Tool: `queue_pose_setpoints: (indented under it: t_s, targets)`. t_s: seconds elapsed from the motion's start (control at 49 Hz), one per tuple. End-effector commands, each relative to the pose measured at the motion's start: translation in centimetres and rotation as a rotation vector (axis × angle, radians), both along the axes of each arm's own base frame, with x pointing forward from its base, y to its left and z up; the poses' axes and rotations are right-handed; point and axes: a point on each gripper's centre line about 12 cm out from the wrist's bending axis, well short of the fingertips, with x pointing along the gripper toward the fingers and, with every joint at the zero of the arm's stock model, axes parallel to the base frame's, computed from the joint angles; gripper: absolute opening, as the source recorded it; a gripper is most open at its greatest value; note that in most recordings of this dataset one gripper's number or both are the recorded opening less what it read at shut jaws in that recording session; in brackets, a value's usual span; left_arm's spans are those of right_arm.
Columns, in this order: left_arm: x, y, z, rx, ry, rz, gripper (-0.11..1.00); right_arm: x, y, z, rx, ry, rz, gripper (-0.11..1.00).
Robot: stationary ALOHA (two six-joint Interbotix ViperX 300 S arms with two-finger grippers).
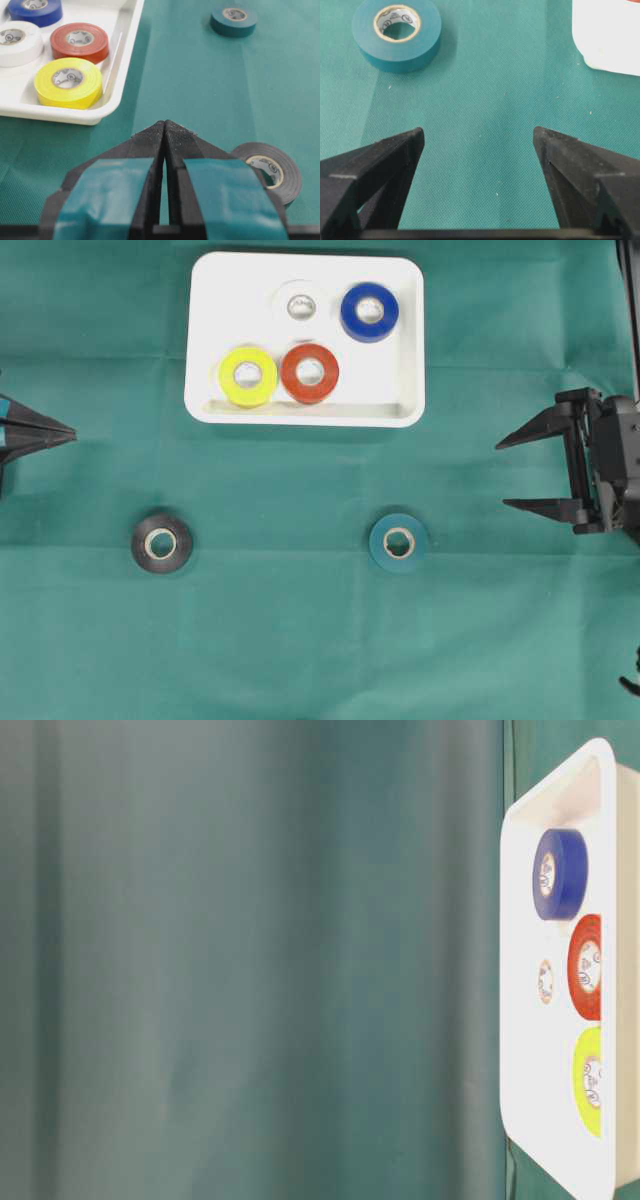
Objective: Put the tape into the white case with the right arm.
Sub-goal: 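Open the right gripper and retract it to the right, then move the right gripper over the teal tape roll and lower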
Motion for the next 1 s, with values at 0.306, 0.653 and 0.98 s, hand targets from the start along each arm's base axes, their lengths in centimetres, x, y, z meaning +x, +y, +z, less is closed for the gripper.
queue_pose_setpoints:
  t_s: [0.306, 0.653, 0.98]
  targets:
    - [0.1, 0.0, 0.4, 0.0, -0.008, 0.002, 0.0, 4.4, 1.6, 1.2, -0.008, 0.047, 0.075, 0.59]
    - [0.1, 0.0, 0.5, 0.0, -0.009, 0.002, 0.0, 9.5, 2.9, 0.4, -0.006, 0.116, 0.115, 0.59]
    - [0.1, 0.0, 0.4, -0.001, -0.008, 0.0, 0.0, 14.0, 3.9, -0.5, -0.002, 0.138, 0.138, 0.59]
